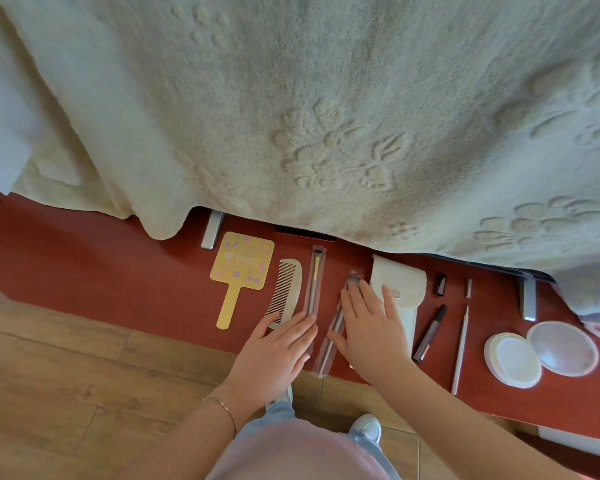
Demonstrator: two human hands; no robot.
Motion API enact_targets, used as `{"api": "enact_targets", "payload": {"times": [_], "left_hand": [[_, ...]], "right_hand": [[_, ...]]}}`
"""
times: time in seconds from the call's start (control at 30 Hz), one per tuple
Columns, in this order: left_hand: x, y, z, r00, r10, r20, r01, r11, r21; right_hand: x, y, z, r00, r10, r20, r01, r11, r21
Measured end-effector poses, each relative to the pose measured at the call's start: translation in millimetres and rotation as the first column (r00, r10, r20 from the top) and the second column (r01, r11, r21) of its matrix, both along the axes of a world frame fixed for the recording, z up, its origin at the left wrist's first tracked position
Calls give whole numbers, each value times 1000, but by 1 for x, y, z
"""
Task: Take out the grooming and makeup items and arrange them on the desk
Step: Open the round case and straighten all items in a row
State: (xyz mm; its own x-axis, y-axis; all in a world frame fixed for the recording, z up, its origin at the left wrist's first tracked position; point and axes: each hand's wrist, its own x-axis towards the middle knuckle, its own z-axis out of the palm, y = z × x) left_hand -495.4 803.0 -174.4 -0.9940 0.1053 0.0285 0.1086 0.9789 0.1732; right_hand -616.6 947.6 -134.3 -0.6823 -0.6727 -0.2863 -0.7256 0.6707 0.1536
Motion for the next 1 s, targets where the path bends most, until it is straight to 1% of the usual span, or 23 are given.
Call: {"api": "enact_targets", "payload": {"times": [0.33,0.4,0.5,0.57,0.67,0.77,0.87,1.0], "left_hand": [[7,1,1,1000,2,-20,-2,1000,5],[7,1,1,999,9,-32,-8,1000,7],[7,2,0,998,5,-58,-5,1000,10],[6,3,2,999,21,-42,-19,999,31],[5,4,8,999,26,-27,-25,998,53],[1,9,11,999,18,-34,-15,996,85],[-9,22,14,997,-54,-59,59,996,73],[-28,45,12,983,-175,-48,177,983,39]], "right_hand": [[-23,-11,5,988,146,48,-145,989,-22],[-24,-10,4,988,156,16,-155,987,-42],[-25,-8,1,987,151,59,-151,988,-15],[-24,-9,5,990,128,56,-128,992,3],[-25,-3,15,996,91,14,-90,993,-77],[-27,22,23,1000,-7,-10,6,994,-112],[-33,43,22,992,-124,-11,123,989,-80],[-43,51,14,992,-117,42,117,993,-8]]}}
